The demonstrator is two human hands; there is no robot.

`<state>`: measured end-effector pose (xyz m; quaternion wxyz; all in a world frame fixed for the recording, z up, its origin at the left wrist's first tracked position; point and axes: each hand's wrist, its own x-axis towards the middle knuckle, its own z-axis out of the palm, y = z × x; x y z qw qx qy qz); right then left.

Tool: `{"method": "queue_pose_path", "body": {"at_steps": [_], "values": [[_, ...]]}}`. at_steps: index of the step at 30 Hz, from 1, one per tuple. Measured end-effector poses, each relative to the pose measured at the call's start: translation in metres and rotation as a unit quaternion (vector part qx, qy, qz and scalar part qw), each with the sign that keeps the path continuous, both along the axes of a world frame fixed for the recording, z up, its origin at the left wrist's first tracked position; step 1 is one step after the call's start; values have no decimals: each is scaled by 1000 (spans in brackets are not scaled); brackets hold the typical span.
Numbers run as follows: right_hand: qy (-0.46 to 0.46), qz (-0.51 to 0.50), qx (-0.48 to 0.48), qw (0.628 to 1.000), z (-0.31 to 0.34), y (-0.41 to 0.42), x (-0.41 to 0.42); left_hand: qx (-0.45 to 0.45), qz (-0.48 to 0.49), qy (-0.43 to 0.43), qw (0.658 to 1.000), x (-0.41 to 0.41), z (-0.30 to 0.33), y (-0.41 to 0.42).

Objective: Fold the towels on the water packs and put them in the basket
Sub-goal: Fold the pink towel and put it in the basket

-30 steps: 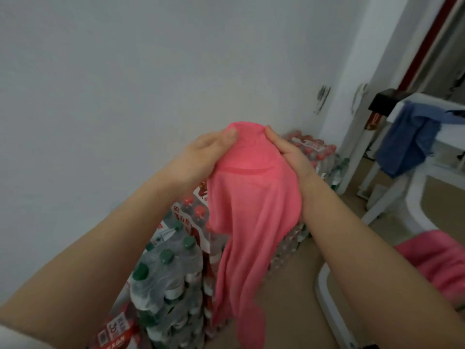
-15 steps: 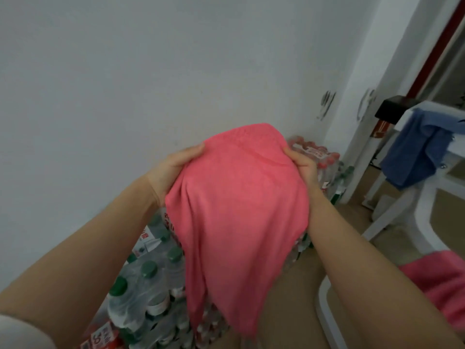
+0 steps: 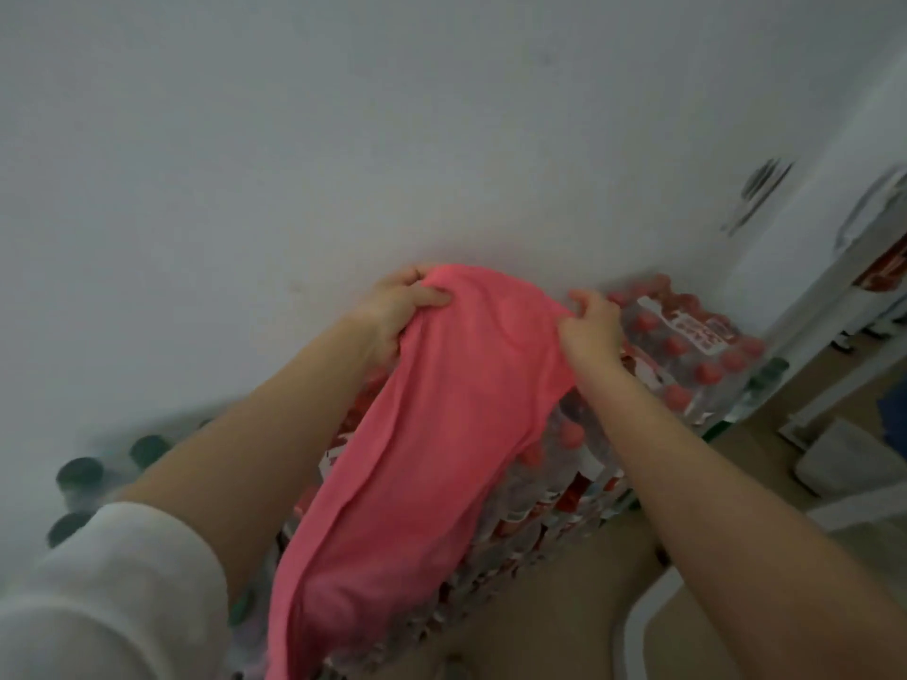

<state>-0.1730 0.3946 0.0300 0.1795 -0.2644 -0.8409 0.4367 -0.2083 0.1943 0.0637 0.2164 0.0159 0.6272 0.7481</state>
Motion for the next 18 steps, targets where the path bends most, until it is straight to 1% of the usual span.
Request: {"method": "queue_pose_path", "body": {"at_steps": [1, 2, 3, 5, 6, 8, 10, 12, 14, 15, 16, 17, 18], "values": [[8, 50, 68, 996, -5, -3, -3, -17, -4, 6, 1000, -3, -8, 7], [37, 129, 95, 986, -8, -9, -7, -36, -13, 18, 999, -4, -15, 14], [66, 216, 108, 968, -10, -18, -10, -55, -21, 31, 998, -5, -19, 18], [95, 367, 141, 914, -8, -37, -13, -53, -17, 39, 998, -6, -21, 22], [107, 419, 177, 884, -8, -45, -14, -25, -13, 29, 999, -7, -23, 21], [132, 469, 257, 835, -8, -56, -14, 34, -35, 1, 999, -7, -25, 13], [153, 474, 327, 803, -11, -62, -16, 53, -66, -21, 996, -5, -27, 2], [175, 465, 383, 779, -17, -71, -17, 49, -53, -26, 997, 0, -31, -9], [199, 449, 406, 771, -23, -79, -18, 17, -12, -8, 1000, 8, -35, -17], [207, 437, 410, 773, -25, -82, -17, -13, 3, 15, 1000, 15, -38, -20], [198, 428, 400, 786, -25, -84, -16, -45, 20, 38, 998, 23, -42, -23], [170, 424, 364, 812, -24, -86, -14, -77, 40, 63, 994, 33, -45, -25], [132, 422, 306, 843, -22, -88, -10, -109, 64, 86, 988, 43, -49, -28]]}}
